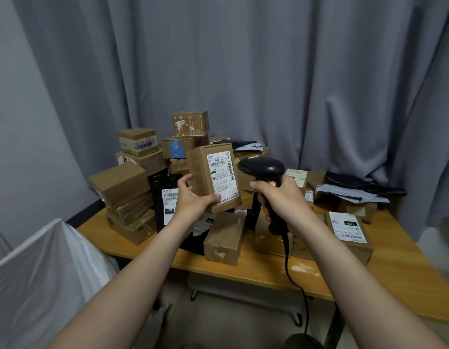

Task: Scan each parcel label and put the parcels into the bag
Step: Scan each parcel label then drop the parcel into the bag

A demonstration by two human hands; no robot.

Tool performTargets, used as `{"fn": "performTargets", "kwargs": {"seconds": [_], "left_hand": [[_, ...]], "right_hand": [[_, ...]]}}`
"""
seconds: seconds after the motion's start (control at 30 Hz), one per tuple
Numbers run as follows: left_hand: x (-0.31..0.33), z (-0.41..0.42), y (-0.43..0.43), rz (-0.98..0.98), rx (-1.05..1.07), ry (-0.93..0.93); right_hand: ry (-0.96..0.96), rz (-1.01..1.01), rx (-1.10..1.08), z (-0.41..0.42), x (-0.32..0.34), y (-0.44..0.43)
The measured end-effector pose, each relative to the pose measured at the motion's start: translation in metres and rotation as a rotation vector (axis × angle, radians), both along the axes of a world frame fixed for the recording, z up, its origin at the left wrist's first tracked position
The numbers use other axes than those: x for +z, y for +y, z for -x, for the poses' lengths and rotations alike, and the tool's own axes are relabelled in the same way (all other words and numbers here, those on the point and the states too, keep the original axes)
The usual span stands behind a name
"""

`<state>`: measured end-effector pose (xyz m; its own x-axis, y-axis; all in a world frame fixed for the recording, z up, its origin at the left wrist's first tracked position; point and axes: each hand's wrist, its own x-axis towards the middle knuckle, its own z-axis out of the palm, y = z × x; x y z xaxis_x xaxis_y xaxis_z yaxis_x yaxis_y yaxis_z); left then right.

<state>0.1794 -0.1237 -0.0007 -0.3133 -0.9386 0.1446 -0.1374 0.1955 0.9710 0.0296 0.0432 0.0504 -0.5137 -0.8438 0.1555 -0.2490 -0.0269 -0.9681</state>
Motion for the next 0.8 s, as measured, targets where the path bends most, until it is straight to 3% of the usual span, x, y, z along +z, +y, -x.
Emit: {"fn": "performTargets", "kwargs": {"seconds": [0.4, 0.63, 0.8], "left_hand": [[-0.017, -0.087, 0.01, -0.042, 0.128, -0.071], [-0.028, -0.163, 0.029, -0.025, 0.193, -0.199], [-0.046, -0.224, 0.041, 0.01, 0.283, -0.413]], "right_hand": [[0.021, -0.07, 0.031, -0.046, -0.035, -0.041], [0.025, -0.105, 0.127, -0.109, -0.06, -0.071], [0.086, -0.138, 0.202, -0.144, -0.076, -0.083]]}}
